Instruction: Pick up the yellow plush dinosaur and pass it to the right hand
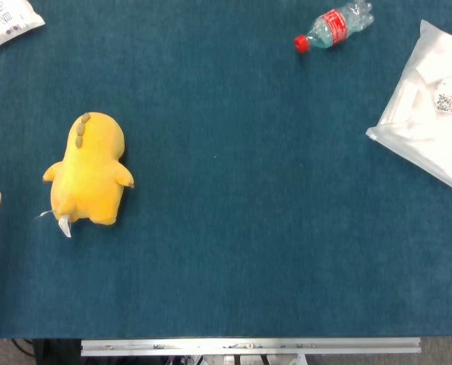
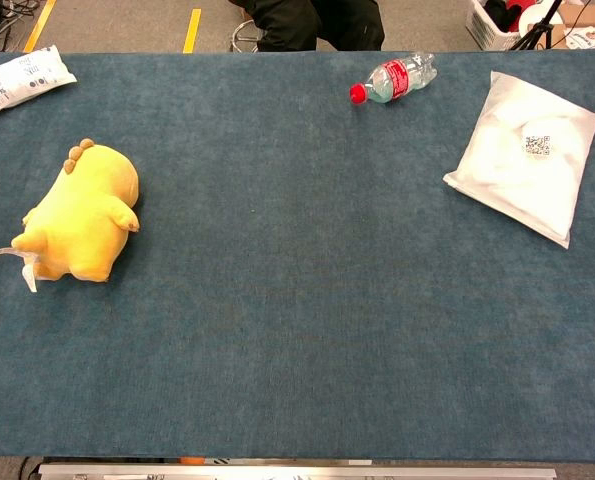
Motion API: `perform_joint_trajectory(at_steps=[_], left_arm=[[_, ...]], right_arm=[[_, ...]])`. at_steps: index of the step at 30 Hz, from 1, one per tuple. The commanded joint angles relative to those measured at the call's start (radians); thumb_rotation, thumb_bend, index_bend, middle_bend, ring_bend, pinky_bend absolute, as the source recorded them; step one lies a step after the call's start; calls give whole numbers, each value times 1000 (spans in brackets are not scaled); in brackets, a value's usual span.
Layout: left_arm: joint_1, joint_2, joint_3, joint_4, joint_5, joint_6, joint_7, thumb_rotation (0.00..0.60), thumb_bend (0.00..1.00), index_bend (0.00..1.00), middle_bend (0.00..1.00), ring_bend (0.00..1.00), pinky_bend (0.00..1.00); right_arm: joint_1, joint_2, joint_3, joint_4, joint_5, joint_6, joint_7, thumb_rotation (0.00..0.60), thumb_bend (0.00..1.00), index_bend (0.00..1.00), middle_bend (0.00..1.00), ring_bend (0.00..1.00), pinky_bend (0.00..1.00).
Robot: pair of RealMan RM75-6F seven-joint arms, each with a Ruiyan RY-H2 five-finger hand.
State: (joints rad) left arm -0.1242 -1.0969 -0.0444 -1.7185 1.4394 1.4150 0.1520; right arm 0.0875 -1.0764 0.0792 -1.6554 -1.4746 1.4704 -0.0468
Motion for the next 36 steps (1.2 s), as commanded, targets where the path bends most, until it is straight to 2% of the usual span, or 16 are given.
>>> perform_joint_trajectory(at_steps=[1, 8, 14, 21, 26, 32, 36], left_arm=[[0, 1, 0, 0, -1, 1, 0, 600, 284, 210, 198, 169, 290], [-11, 8, 4, -14, 3, -19, -7, 600, 284, 210, 198, 169, 290], [-77, 59, 34, -14, 77, -139, -142, 600, 284, 205, 185, 163, 285], [-176, 84, 53, 40, 128, -290, -279, 600, 284, 154, 128, 76, 256], [-207, 70, 43, 31, 99, -330, -295, 600, 274, 86, 103, 63, 255], [-228, 48, 40, 0, 37, -377, -249, 599, 186, 8, 58, 29, 255], [-232, 44, 26, -52, -9, -378, -240, 552, 171, 0, 47, 12, 252]], right_arm=[[-3, 4, -3, -2, -3, 2, 1, 600, 46, 362, 369, 298, 338], [-3, 17, 0, -5, -7, 5, 19, 600, 45, 362, 367, 298, 338], [18, 30, 15, -12, -15, -6, 9, 600, 46, 362, 367, 298, 338], [36, 32, 22, -20, -12, -27, 9, 600, 46, 362, 367, 298, 338], [40, 30, 20, -13, -3, -38, 14, 600, 45, 362, 367, 298, 338], [39, 32, 20, -2, 6, -41, 26, 600, 46, 362, 367, 299, 338], [37, 33, 18, 7, 15, -45, 37, 600, 46, 362, 367, 298, 338]])
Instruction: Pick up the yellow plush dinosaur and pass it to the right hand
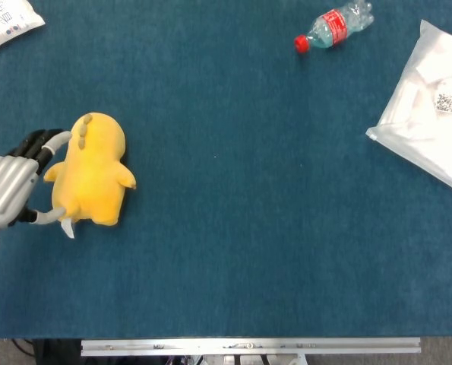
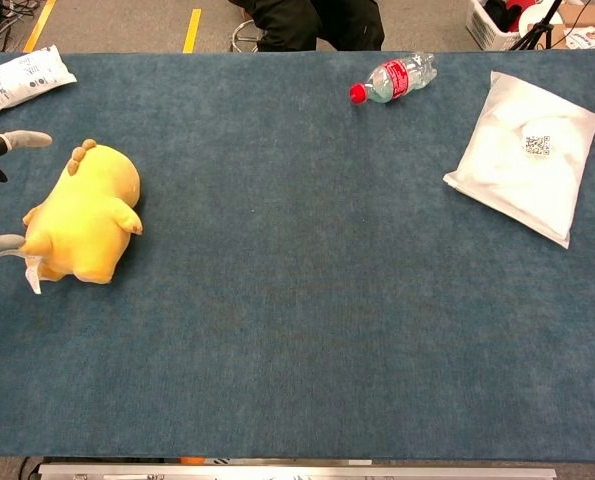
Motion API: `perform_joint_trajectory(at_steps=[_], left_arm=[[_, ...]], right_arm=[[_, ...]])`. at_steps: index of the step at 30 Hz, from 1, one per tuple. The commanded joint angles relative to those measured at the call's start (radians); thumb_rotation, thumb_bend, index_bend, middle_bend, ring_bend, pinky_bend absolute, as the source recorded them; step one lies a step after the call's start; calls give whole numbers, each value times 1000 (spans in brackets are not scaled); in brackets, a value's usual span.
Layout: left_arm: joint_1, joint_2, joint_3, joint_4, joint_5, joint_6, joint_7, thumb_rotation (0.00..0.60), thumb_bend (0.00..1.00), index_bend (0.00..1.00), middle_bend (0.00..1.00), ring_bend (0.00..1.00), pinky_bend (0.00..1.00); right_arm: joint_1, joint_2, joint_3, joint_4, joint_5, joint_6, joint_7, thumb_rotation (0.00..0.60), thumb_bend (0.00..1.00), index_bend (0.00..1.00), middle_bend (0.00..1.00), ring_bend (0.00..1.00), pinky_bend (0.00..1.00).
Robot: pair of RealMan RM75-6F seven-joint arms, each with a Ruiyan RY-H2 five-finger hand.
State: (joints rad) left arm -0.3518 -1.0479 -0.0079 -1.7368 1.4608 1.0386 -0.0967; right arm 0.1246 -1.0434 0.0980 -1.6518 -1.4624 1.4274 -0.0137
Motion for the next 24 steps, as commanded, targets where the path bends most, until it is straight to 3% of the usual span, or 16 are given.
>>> perform_joint_trajectory(at_steps=[1, 5, 7, 12, 24], left_arm=[[-7, -7, -14, -45, -41, -4, 14, 527, 170, 0, 46, 9, 249], [-28, -18, -28, -82, -90, -31, 43, 416, 169, 0, 41, 5, 247], [-38, -27, -41, -98, -116, -33, 58, 403, 169, 0, 39, 5, 247], [-51, -33, -67, -158, -183, -22, 99, 391, 169, 0, 39, 6, 247], [-62, -135, -41, -245, -470, 102, 499, 389, 165, 0, 0, 0, 247]], right_arm=[[0, 0, -1, 5, 4, -4, 7, 600, 46, 362, 367, 298, 338], [2, -4, -4, 20, 5, -14, 26, 600, 46, 362, 367, 298, 338], [4, -4, -5, 29, 7, -20, 35, 600, 46, 362, 367, 298, 338], [3, -1, -4, 50, 10, -20, 61, 600, 47, 362, 367, 299, 338], [2, -1, -12, 100, 13, -39, 127, 600, 47, 362, 367, 299, 338]])
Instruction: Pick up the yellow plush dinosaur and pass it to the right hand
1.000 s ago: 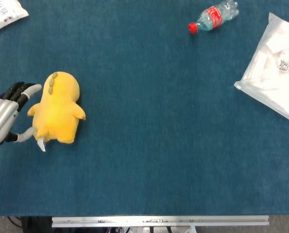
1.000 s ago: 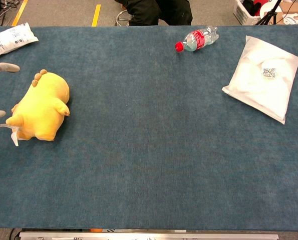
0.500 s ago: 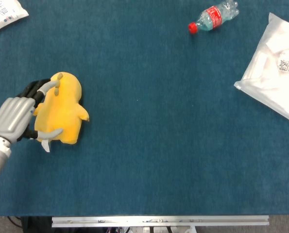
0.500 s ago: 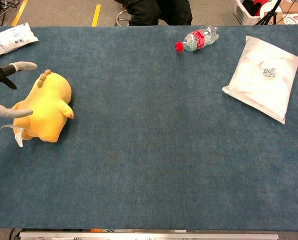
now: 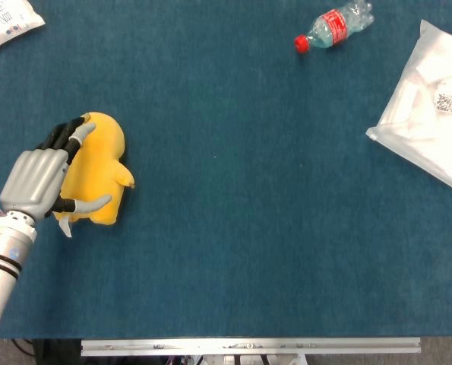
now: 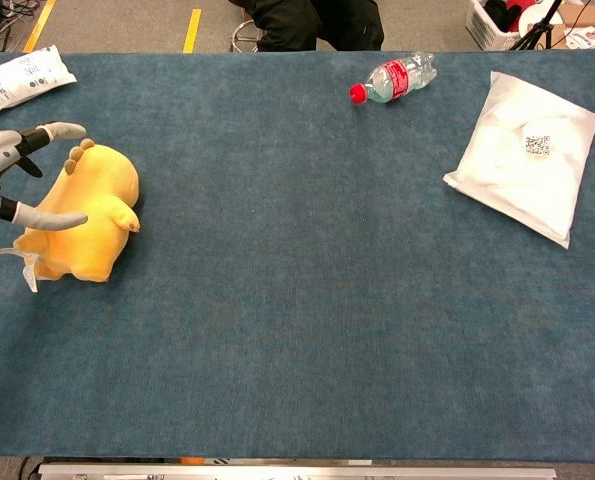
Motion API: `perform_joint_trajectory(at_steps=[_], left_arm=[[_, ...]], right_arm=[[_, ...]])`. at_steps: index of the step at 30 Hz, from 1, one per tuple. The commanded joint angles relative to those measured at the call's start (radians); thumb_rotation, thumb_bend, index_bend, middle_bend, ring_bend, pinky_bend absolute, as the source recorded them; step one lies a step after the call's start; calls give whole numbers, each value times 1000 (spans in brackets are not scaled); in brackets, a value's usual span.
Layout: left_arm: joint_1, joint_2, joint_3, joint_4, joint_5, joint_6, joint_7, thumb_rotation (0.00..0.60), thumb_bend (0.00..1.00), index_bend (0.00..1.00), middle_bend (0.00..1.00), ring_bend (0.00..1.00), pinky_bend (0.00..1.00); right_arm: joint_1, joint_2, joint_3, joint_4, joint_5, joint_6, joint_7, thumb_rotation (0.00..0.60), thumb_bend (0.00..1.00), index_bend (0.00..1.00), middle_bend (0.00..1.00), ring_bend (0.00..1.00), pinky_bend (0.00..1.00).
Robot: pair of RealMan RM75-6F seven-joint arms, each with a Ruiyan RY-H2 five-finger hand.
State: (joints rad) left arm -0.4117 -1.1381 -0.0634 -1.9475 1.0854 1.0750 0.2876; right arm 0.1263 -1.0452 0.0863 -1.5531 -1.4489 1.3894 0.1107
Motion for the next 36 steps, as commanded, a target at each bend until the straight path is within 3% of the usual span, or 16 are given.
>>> perform_joint_trajectory(at_steps=[1, 13, 17, 22, 30, 36], left_arm=[[0, -49, 19, -40, -109, 74, 129, 387, 163, 0, 0, 0, 247], [1, -129, 48, -28, -215, 119, 209, 396, 129, 0, 0, 0, 246], [-8, -160, 36, 11, -222, 137, 226, 504, 129, 0, 0, 0, 247], [-34, -200, 25, 98, -227, 110, 240, 594, 129, 0, 0, 0, 247], [-66, -218, -19, 217, -233, 126, 269, 600, 130, 0, 0, 0, 248], [-67, -186, -37, 245, -278, 124, 274, 600, 130, 0, 0, 0, 248]], right_arm=[[1, 1, -1, 1, -2, -2, 4, 600, 47, 362, 367, 299, 338], [-1, 13, -2, -24, -7, 7, -13, 600, 50, 362, 367, 298, 338], [-4, 20, -1, -35, -8, 14, -21, 600, 50, 362, 367, 298, 338], [-6, 22, -1, -44, -4, 17, -28, 600, 51, 362, 367, 298, 338], [-13, 31, 1, -59, -2, 30, -43, 600, 51, 362, 367, 298, 338], [-14, 33, 1, -71, -1, 31, -52, 600, 52, 362, 367, 298, 338]])
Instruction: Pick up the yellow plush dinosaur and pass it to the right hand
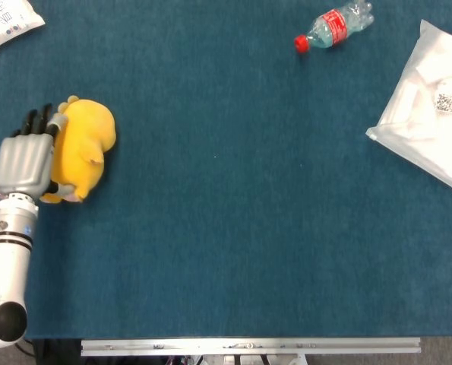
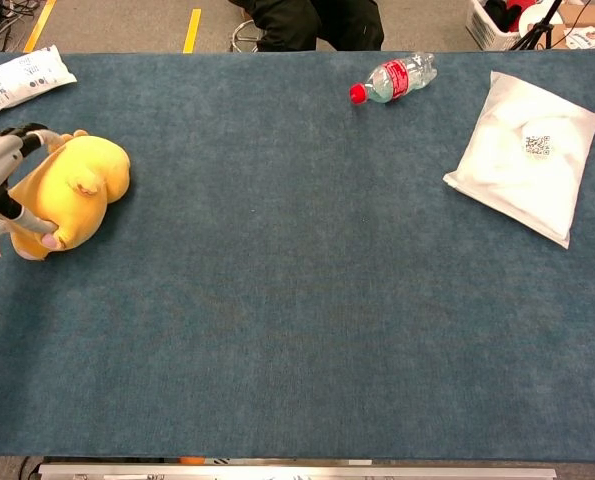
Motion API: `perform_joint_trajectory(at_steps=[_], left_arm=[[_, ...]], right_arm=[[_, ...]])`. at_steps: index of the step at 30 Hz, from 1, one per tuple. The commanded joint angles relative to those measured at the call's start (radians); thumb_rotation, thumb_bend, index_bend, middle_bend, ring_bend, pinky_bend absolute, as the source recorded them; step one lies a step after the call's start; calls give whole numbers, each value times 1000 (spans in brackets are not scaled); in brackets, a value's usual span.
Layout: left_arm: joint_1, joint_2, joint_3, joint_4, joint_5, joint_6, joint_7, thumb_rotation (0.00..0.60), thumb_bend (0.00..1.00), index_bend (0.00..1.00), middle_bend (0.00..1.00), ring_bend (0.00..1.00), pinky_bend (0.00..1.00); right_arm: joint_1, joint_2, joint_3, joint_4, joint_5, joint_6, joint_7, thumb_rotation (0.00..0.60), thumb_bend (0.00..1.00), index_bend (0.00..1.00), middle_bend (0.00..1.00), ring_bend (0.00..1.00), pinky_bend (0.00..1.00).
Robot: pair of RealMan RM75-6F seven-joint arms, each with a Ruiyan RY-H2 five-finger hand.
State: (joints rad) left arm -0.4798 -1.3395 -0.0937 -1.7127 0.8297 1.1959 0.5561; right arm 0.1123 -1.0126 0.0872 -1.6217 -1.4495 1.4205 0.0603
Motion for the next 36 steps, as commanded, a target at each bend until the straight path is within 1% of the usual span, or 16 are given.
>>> perform_joint_trajectory(at_steps=[1, 4, 8, 15, 19, 23, 28, 30, 31, 34, 35, 36], left_arm=[[5, 26, -6, 1, -39, 2, 8, 600, 130, 0, 0, 0, 248], [13, 58, -2, -44, -96, -4, 22, 600, 130, 0, 0, 0, 248], [25, 87, -5, -103, -152, -23, -7, 600, 129, 0, 0, 0, 248], [23, 70, -6, -120, -218, 15, 18, 600, 130, 0, 0, 0, 248], [9, 82, -8, -148, -257, -28, 16, 600, 130, 0, 0, 0, 249], [-3, 82, -4, -159, -239, -61, 0, 600, 130, 0, 0, 0, 285], [-18, 53, 2, -137, -191, -57, -4, 600, 131, 0, 0, 2, 358], [-25, 42, 4, -126, -184, -53, 3, 600, 131, 5, 15, 37, 403], [-30, 33, 4, -116, -184, -51, 9, 600, 131, 21, 39, 75, 435], [-45, 11, 7, -90, -204, -48, 34, 600, 132, 127, 132, 195, 529], [-49, 3, 7, -80, -206, -42, 42, 600, 134, 171, 172, 250, 570], [-53, -4, 8, -71, -215, -40, 50, 600, 137, 197, 197, 281, 591]], right_arm=[[1, 1, 0, -4, -2, 1, -3, 600, 52, 362, 367, 298, 338], [2, 0, 2, -9, -3, 0, -5, 600, 52, 362, 367, 298, 338], [6, -2, 2, -12, -7, -3, -2, 600, 52, 362, 367, 298, 338], [5, 4, 0, -12, -14, 1, 9, 600, 52, 362, 367, 299, 338], [1, 6, -1, -14, -16, 7, 17, 600, 52, 362, 367, 298, 338], [-2, 6, -4, -13, -20, 10, 27, 600, 53, 362, 367, 298, 338], [-5, 5, -5, -4, -23, 14, 41, 600, 53, 362, 367, 298, 338], [-7, 6, -5, -2, -22, 15, 45, 600, 53, 362, 367, 298, 338], [-8, 7, -5, -1, -22, 16, 48, 600, 53, 362, 367, 298, 338], [-10, 8, -5, 0, -22, 19, 52, 600, 52, 362, 367, 298, 338], [-11, 9, -5, 0, -22, 19, 53, 600, 53, 362, 367, 298, 338], [-11, 10, -6, -1, -22, 20, 54, 600, 53, 362, 367, 298, 338]])
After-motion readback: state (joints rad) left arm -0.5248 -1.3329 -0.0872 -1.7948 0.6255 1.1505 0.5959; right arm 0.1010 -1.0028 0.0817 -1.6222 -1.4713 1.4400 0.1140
